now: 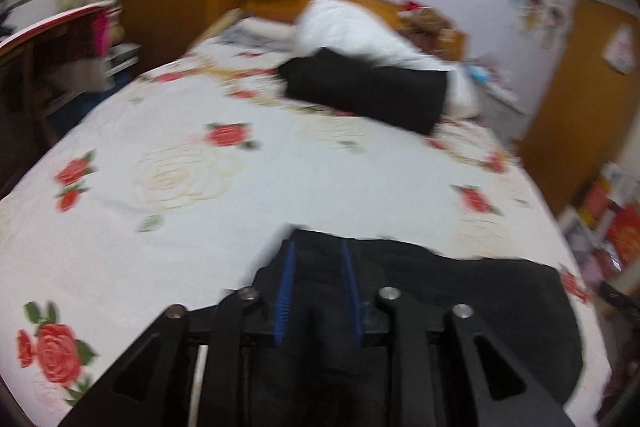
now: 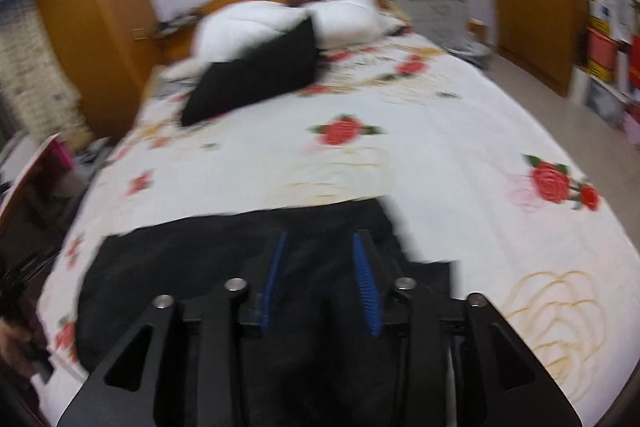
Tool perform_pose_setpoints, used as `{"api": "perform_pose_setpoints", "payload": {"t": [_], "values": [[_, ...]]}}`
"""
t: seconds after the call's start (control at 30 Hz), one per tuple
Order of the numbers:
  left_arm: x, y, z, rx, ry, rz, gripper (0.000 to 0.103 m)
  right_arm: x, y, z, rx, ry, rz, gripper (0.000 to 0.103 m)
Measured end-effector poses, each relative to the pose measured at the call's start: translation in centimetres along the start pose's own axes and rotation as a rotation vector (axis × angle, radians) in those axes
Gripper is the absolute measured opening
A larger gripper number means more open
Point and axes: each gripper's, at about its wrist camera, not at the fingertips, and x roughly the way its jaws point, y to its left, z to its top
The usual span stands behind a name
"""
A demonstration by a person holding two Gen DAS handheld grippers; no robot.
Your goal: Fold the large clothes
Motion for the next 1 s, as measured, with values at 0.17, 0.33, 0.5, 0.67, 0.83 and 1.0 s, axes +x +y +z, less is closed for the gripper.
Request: {"api": "perform_pose_setpoints", "payload": {"t": [0.17,0.33,0.5,0.67,0.83,1.0], "values": [[3.8,-8.3,-2.9,0.202,0.087,-0.13,0.035,4.6,6.0,-2.2,-0.16,0.078,0.053,0.047],[11.4,-8.9,-5.0,0.209,0.188,-0.082,0.035,11.6,4.3,-2.9,-0.18,0.182,-0.065,0.046],[13.3,-8.8,-6.3,0.217,0.169,-0.063,0.035,14.1,3.3,-4.3,-0.151,0.193,-0.09,0.045],[14.1,-8.5,-7.1,0.188,0.171,-0.076,0.035,14.6,2.7,-5.0,-0.13,0.178,-0.07,0.045],[14.3,-8.5,-7.7,0.181,0.164,-0.082,0.035,14.9,2.8,-5.3,-0.133,0.148,-0.077,0.045],[14.3,-8.6,-7.5,0.186,0.172,-0.075,0.034,14.9,3.2,-5.3,-0.144,0.143,-0.095,0.045]]}}
